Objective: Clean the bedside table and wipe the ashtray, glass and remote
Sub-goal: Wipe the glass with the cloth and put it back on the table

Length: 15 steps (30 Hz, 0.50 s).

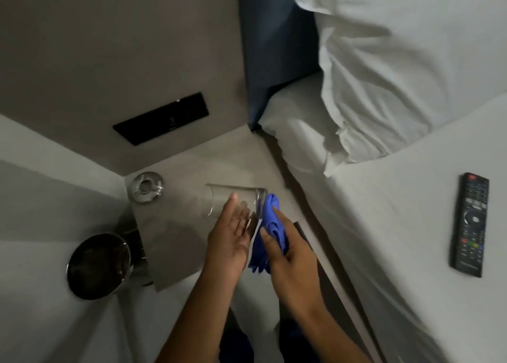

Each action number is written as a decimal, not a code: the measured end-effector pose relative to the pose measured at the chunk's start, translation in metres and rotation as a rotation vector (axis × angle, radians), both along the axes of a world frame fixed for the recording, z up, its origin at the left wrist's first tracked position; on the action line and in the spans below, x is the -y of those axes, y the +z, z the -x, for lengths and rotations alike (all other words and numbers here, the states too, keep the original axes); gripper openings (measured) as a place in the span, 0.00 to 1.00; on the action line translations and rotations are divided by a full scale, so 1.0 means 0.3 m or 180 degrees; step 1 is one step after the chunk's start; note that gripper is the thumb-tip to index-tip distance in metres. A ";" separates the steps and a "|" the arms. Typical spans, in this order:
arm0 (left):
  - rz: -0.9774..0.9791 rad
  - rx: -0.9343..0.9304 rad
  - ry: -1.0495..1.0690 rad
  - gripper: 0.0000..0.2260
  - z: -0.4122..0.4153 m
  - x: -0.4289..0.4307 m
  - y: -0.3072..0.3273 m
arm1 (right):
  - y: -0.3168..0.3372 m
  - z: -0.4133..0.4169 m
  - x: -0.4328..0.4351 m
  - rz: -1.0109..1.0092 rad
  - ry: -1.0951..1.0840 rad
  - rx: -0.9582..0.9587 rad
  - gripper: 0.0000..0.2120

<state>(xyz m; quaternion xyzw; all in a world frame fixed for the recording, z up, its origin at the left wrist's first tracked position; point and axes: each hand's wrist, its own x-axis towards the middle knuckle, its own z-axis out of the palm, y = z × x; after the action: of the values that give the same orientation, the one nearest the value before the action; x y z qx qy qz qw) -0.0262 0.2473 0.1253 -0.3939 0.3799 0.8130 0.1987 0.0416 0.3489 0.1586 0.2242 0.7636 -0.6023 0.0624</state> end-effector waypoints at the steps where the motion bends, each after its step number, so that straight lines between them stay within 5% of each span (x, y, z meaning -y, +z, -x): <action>1: 0.0031 0.0028 0.0085 0.25 -0.002 0.025 -0.005 | -0.002 -0.005 0.048 -0.0051 0.0045 -0.0099 0.18; 5: 0.0096 0.0095 0.0094 0.31 -0.027 0.145 -0.011 | 0.000 0.010 0.175 -0.0086 0.0003 -0.0121 0.23; 10: 0.0014 0.0046 -0.0606 0.19 -0.076 0.316 0.015 | 0.023 0.102 0.203 0.0450 -0.0112 0.0055 0.14; 15: 0.0243 -0.0108 -0.1156 0.34 -0.078 0.453 -0.001 | 0.000 0.164 0.245 0.0579 0.0326 0.0243 0.12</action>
<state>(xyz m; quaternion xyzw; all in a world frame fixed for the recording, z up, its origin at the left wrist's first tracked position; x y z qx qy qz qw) -0.0028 0.1115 0.1249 -0.3124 0.4787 0.7553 0.3206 -0.0077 0.2755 0.1585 0.2011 0.7133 -0.6562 0.1422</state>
